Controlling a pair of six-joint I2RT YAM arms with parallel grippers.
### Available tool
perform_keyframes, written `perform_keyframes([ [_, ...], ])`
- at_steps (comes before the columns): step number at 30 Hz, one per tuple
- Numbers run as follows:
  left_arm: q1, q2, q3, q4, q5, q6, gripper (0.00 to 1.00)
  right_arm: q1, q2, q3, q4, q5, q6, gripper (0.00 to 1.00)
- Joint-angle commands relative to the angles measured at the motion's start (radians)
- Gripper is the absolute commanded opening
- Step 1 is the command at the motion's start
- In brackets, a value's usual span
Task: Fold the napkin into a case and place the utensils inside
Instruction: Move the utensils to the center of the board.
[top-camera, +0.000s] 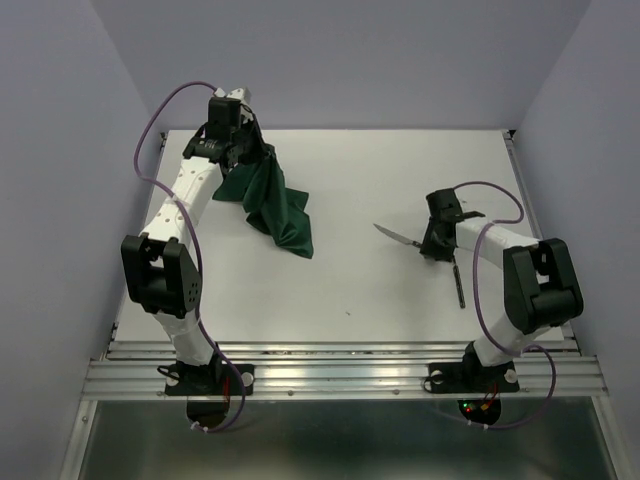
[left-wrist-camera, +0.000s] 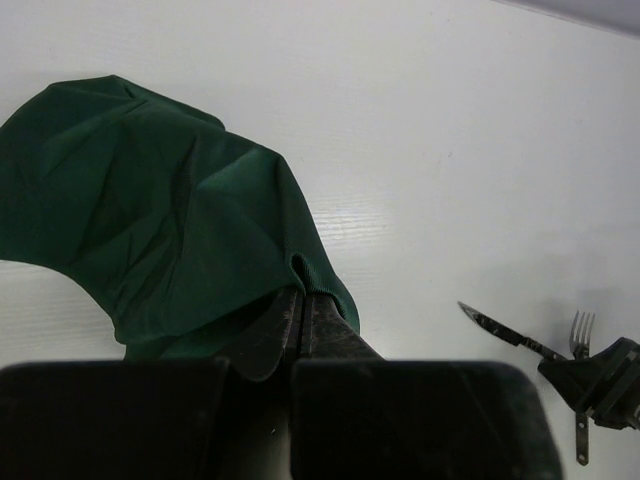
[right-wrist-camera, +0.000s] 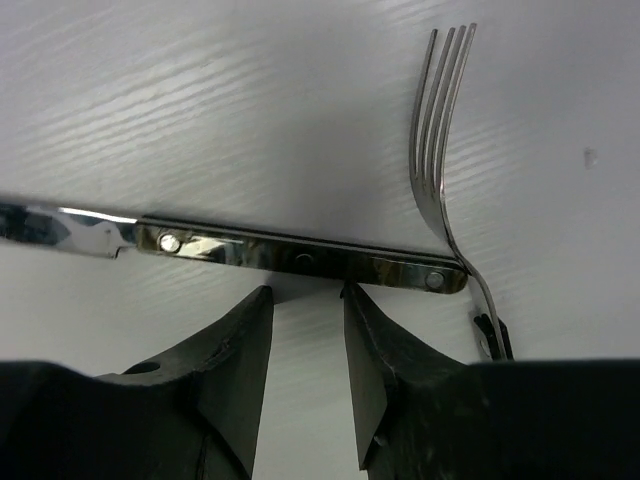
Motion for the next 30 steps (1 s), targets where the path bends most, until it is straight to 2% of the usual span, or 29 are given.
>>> perform_keyframes([
  [1,-0.009,-0.001,0.035,0.035,0.028,-0.003,0.00,-0.087,0.088,-0.008,-0.078,0.090,-0.007,0.40],
  [10,-0.028,0.008,0.043,0.031,0.038,-0.003,0.00,-0.152,0.114,0.043,-0.080,0.162,-0.001,0.41],
  [13,-0.032,0.009,0.037,0.031,0.037,-0.006,0.00,-0.152,0.056,0.042,-0.056,0.046,-0.038,0.42],
  [15,-0.035,0.008,0.037,0.032,0.034,-0.007,0.00,-0.113,0.009,0.025,-0.019,-0.035,-0.052,0.46],
  [18,-0.035,0.011,0.035,0.032,0.029,-0.009,0.00,0.012,-0.044,0.018,-0.034,-0.024,-0.039,0.52],
  [21,-0.035,0.009,0.035,0.032,0.022,-0.009,0.00,0.119,-0.022,0.026,-0.045,-0.025,-0.007,0.53],
  [25,-0.035,0.011,0.037,0.028,0.015,-0.007,0.00,0.175,0.053,0.038,-0.014,-0.036,0.022,0.53],
  [30,-0.035,0.005,0.037,0.020,0.008,-0.004,0.00,0.175,0.174,0.135,0.021,-0.001,0.021,0.53],
])
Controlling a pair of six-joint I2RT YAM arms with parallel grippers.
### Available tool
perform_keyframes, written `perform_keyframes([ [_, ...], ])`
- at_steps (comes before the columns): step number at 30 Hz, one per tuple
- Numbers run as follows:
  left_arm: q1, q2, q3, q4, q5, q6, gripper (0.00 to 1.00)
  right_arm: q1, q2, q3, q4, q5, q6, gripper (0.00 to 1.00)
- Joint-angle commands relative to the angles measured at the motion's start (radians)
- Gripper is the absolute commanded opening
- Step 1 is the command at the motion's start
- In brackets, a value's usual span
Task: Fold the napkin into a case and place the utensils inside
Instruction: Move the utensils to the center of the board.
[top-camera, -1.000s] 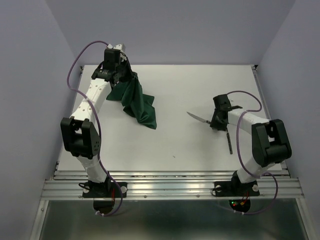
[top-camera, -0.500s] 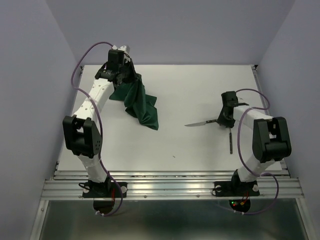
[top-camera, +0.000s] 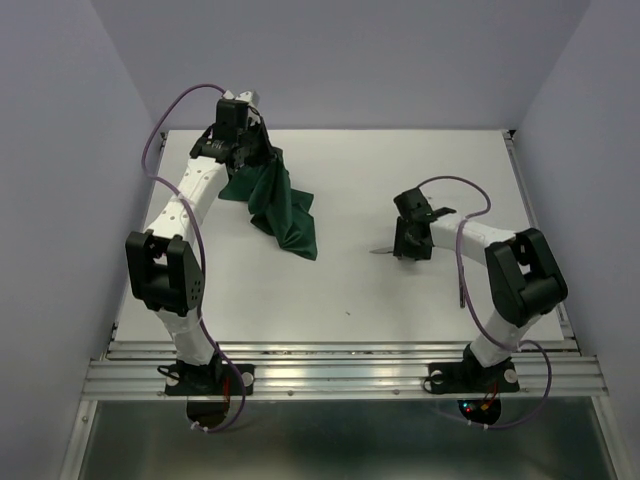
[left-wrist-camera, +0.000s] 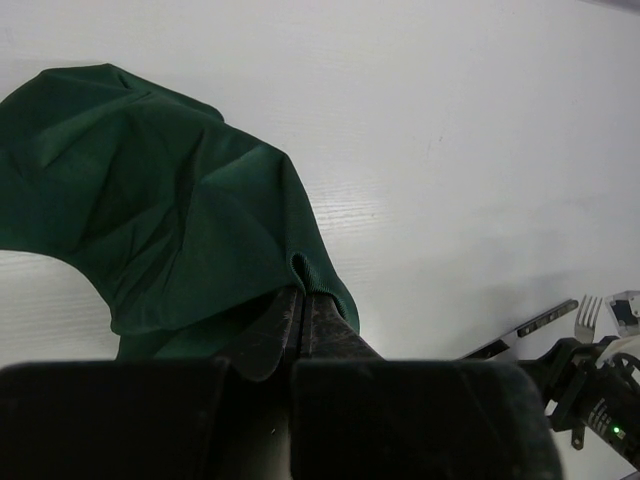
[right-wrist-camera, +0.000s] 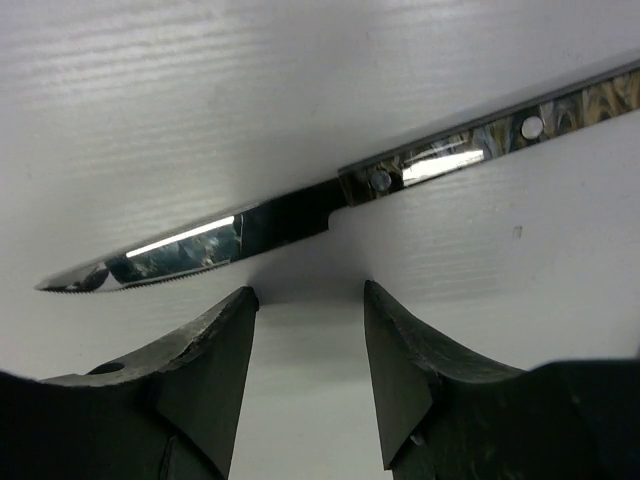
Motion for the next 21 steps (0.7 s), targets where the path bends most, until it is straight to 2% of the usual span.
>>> perform_keyframes([
  [1,-0.006,-0.016,0.034,0.020,-0.005,0.004,0.00,-0.006,0.123,0.075,0.045,0.032,0.019,0.53],
  [5,-0.006,-0.019,0.032,0.020,-0.007,0.004,0.00,-0.015,0.226,0.196,0.040,0.089,0.012,0.53],
  [11,-0.006,-0.026,0.037,0.004,-0.014,0.010,0.00,-0.122,0.337,0.305,0.036,0.108,0.014,0.53],
  [21,-0.006,-0.037,0.037,0.000,-0.016,0.004,0.00,-0.269,0.358,0.279,0.040,0.138,-0.011,0.53],
])
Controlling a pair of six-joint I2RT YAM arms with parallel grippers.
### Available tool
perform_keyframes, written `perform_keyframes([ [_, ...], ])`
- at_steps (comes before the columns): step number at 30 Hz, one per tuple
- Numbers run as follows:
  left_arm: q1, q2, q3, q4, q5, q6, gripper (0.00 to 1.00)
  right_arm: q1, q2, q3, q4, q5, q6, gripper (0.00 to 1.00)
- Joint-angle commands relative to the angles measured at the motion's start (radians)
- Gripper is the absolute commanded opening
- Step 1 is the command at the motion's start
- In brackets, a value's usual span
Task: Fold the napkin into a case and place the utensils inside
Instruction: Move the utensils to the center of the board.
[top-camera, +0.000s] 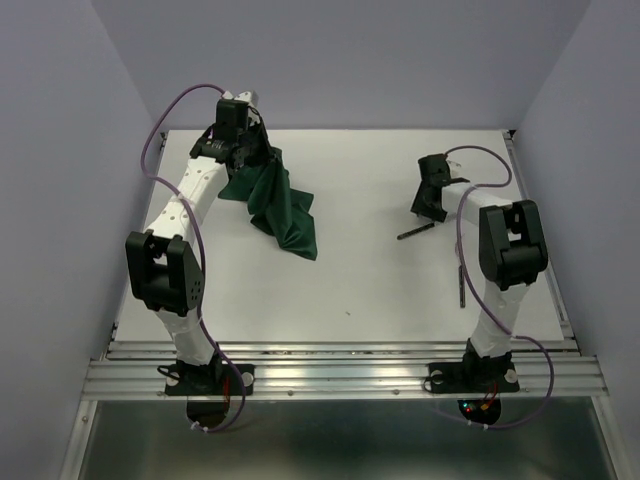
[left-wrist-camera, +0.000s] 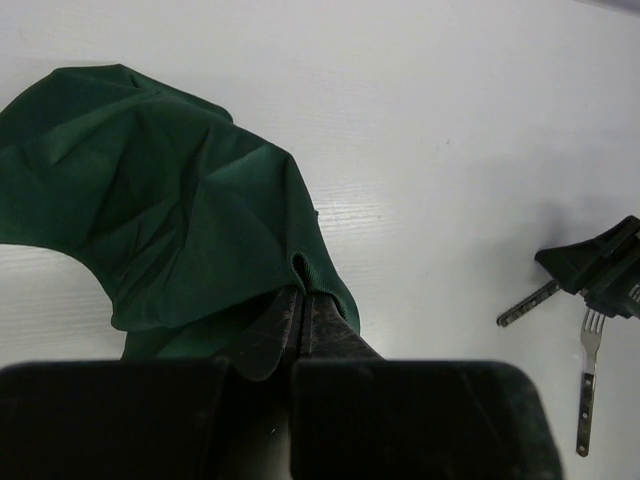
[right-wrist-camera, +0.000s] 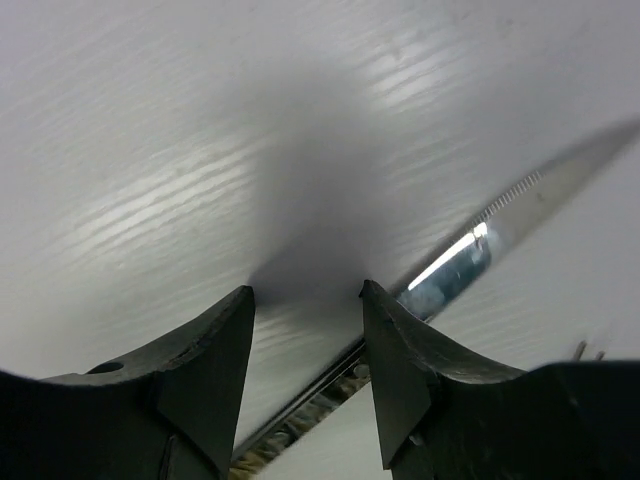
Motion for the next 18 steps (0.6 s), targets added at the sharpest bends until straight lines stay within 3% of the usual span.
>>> perform_keyframes([
  [1,-0.006,-0.036,0.039,0.003,0.003,0.002,0.00,-0.056,0.062,-0.076,-0.060,0.046,-0.009,0.53],
  [6,-0.008,-0.034,0.043,0.003,0.006,-0.004,0.00,-0.080,0.038,-0.119,-0.045,0.056,-0.025,0.53],
  [18,-0.017,-0.013,0.054,0.009,0.020,-0.018,0.00,-0.038,-0.143,-0.171,0.035,-0.140,-0.094,0.54],
])
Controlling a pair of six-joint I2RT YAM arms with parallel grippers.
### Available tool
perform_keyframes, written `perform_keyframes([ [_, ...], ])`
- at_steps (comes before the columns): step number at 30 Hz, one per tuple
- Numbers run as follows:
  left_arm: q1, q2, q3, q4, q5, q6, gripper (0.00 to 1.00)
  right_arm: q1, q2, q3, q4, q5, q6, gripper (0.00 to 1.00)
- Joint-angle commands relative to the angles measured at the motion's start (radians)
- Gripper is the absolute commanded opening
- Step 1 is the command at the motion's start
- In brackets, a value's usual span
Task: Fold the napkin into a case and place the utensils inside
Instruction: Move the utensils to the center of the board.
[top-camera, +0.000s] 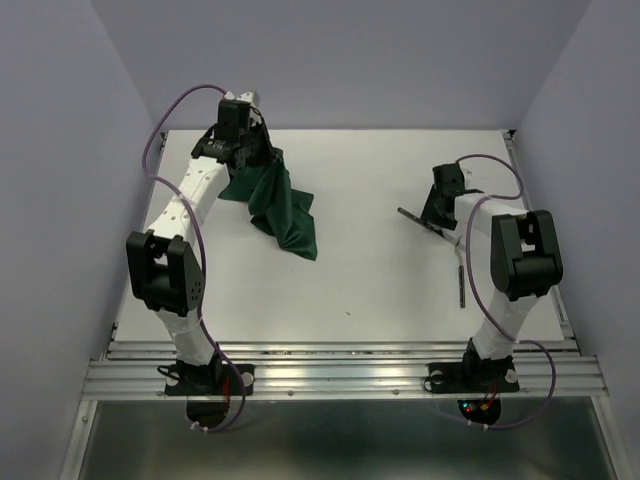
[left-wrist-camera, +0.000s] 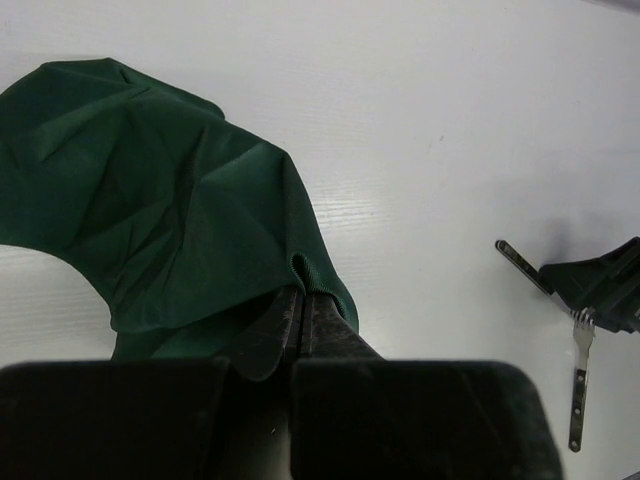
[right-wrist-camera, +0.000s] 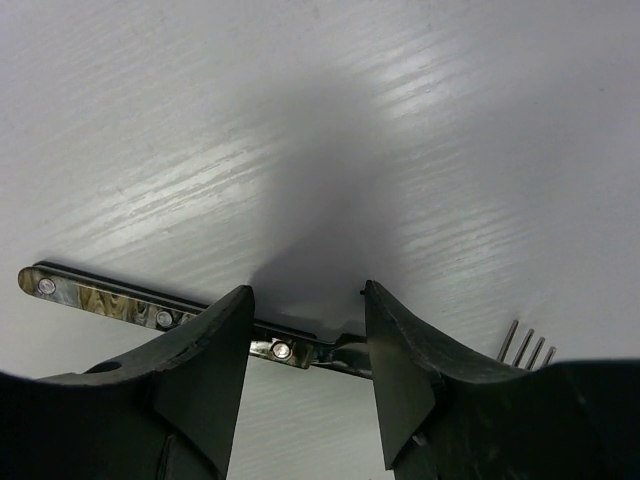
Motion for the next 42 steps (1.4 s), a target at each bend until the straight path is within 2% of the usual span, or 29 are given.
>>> perform_keyframes([
  [1,-0.012,-0.011,0.053,0.017,0.020,-0.006,0.00,0.033,-0.030,-0.001,-0.054,-0.094,-0.042,0.54],
  [8,-0.016,-0.013,0.045,0.017,0.018,-0.004,0.00,0.183,0.061,0.090,-0.120,-0.051,-0.082,0.55],
  [13,-0.016,-0.022,0.033,0.015,0.008,0.003,0.00,0.229,0.090,0.116,-0.160,0.039,-0.096,0.56],
  [16,-0.016,-0.020,0.030,0.015,0.005,0.003,0.00,0.251,0.072,0.118,-0.164,0.026,-0.108,0.55],
  [20,-0.016,-0.014,0.031,0.017,0.009,0.002,0.00,0.251,0.048,0.115,-0.193,-0.008,-0.105,0.56],
  [29,-0.016,-0.010,0.030,0.020,0.006,0.005,0.00,0.251,-0.060,-0.082,-0.227,-0.051,-0.050,0.56],
  [34,-0.016,0.001,0.033,0.021,0.018,0.002,0.00,0.251,-0.151,-0.191,-0.299,0.001,0.013,0.57],
  [42,-0.016,-0.003,0.025,0.023,0.026,0.005,0.00,0.096,-0.211,-0.283,-0.330,-0.054,0.033,0.57],
])
